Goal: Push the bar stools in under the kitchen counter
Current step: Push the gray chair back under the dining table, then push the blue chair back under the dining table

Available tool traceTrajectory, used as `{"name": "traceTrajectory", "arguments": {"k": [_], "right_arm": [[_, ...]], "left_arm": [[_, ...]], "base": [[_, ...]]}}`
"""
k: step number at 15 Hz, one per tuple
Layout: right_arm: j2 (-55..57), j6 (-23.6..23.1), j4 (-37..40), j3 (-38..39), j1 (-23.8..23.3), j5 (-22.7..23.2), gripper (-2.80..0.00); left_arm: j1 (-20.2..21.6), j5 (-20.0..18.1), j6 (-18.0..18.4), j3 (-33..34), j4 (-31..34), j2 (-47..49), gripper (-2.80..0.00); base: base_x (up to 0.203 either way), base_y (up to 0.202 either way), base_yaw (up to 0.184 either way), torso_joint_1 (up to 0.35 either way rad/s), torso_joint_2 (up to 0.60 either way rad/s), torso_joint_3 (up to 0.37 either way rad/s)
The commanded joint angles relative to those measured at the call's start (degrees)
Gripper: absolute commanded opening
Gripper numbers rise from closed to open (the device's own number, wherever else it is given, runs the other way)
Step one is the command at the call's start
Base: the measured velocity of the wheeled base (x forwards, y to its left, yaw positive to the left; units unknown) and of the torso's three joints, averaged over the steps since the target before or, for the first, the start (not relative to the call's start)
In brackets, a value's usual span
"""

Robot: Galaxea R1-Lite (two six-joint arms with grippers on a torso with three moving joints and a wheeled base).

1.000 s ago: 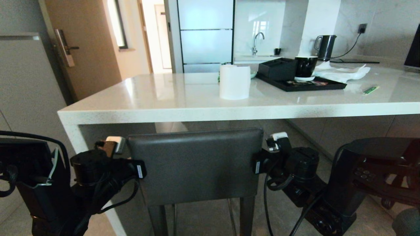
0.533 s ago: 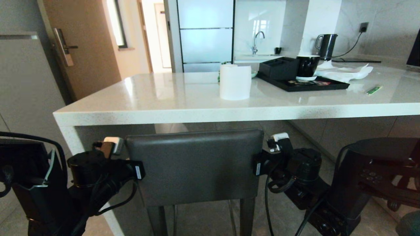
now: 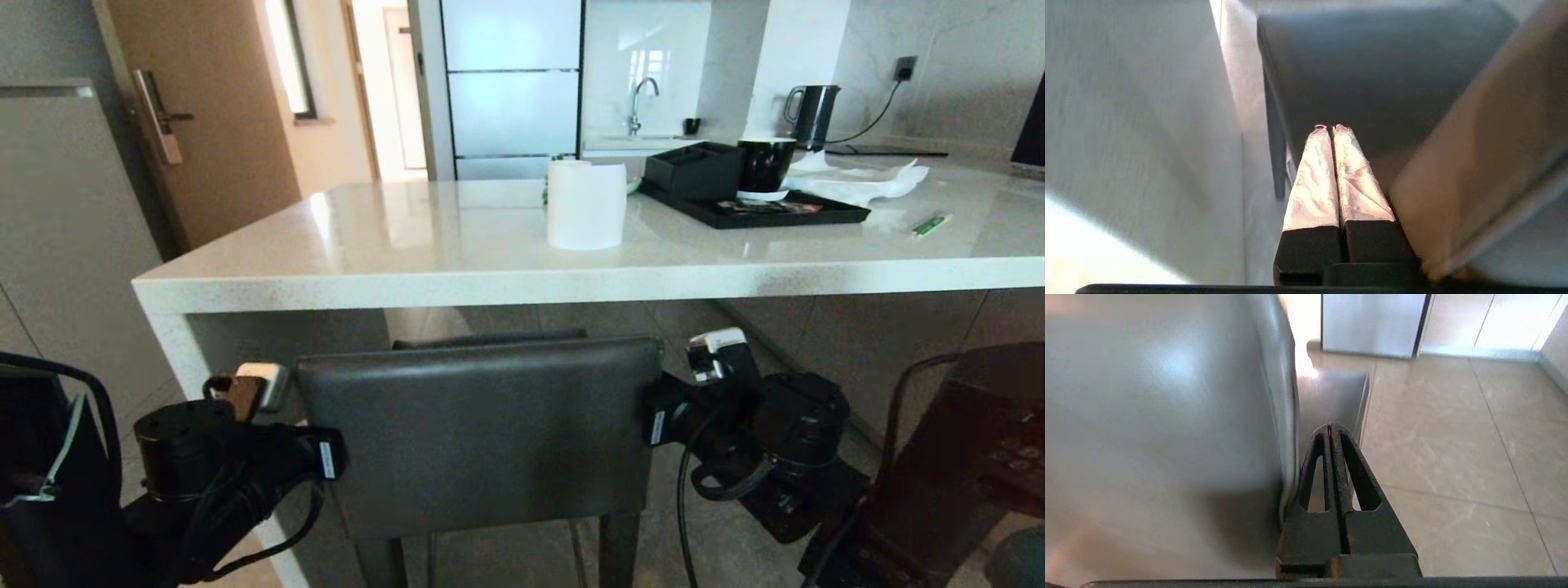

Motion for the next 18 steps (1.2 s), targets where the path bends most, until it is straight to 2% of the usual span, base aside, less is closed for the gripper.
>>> {"name": "traceTrajectory", "arguments": {"k": [1,3,6,9,12,15,18], "right_arm": [[-4.6,-0.06,0.21,2.53,-0.18,-1.36,-2.8],[-8.37,0.04,0.21,6.53,-0.18,-2.39,-2.8],[-15.54,0.48,0.21,12.18,-0.13,-4.27,-2.8],[-23.41,0.11,0.21,17.53,-0.17,-5.46,-2.8],[-32.56,-0.66,0.21,22.89,-1.91,-6.88,-2.8],[-40.61,-3.94,0.21,26.47,-8.89,-6.7,-2.8],[-48.77,-6.4,1.38,27.76,-13.81,-6.26,-2.8]], "left_arm": [[0.03,0.54,-0.17,1.64,-1.11,-4.8,-2.8],[-0.51,1.11,-0.08,4.94,-1.11,-9.52,-2.8],[-1.41,4.36,-0.09,10.17,-1.11,-15.78,-2.8],[-1.58,5.22,0.41,11.12,-0.45,-25.53,-2.8],[-1.64,5.43,2.98,11.26,4.33,-35.84,-2.8],[-1.13,6.28,5.69,10.73,14.48,-48.72,-2.8],[2.22,6.37,6.18,6.52,34.15,-66.03,-2.8]], "base": [[0.0,0.0,0.0,0.0,0.0,0.0],[0.0,0.0,0.0,0.0,0.0,0.0],[0.0,0.0,0.0,0.0,0.0,0.0],[0.0,0.0,0.0,0.0,0.0,0.0],[0.0,0.0,0.0,0.0,0.0,0.0],[0.0,0.0,0.0,0.0,0.0,0.0],[0.0,0.0,0.0,0.0,0.0,0.0]]}}
